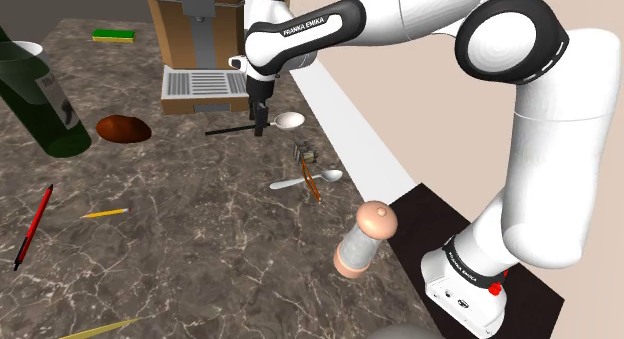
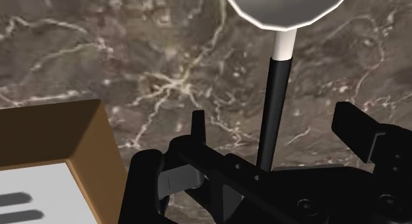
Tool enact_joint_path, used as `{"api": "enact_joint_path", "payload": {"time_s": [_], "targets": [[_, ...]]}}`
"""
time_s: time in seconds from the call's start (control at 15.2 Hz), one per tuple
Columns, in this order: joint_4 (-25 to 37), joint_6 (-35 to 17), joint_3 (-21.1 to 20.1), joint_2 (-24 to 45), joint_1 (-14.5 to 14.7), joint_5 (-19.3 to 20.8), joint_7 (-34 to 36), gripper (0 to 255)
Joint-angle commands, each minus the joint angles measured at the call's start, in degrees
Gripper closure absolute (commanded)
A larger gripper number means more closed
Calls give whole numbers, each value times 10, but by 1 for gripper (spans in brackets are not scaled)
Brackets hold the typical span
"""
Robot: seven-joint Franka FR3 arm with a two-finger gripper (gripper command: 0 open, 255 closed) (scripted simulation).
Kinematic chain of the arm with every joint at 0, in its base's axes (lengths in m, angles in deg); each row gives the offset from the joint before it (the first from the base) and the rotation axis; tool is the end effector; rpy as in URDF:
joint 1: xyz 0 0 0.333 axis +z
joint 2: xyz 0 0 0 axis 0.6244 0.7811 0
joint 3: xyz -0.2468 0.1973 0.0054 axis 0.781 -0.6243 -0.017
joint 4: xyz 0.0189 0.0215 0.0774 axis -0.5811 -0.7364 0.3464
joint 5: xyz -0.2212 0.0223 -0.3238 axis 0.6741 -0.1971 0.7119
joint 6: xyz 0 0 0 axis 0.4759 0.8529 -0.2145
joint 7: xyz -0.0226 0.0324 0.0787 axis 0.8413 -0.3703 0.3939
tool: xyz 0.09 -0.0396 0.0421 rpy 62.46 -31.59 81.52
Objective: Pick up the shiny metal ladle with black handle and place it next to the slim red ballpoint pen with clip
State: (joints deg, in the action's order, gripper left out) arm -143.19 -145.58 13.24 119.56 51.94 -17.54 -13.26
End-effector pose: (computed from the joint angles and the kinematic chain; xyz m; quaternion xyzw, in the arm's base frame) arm 0.6441 0.2322 0.3159 -0.8106 -0.5810 -0.0170 0.0716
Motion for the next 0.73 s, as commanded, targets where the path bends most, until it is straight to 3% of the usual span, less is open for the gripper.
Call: {"api": "enact_joint_path", "payload": {"time_s": [0.0, 0.66], "targets": [[0, 0, 0, 0, 0, 0, 0, 255], [2, 6, 0, -4, 0, 0, 1, 255]]}}
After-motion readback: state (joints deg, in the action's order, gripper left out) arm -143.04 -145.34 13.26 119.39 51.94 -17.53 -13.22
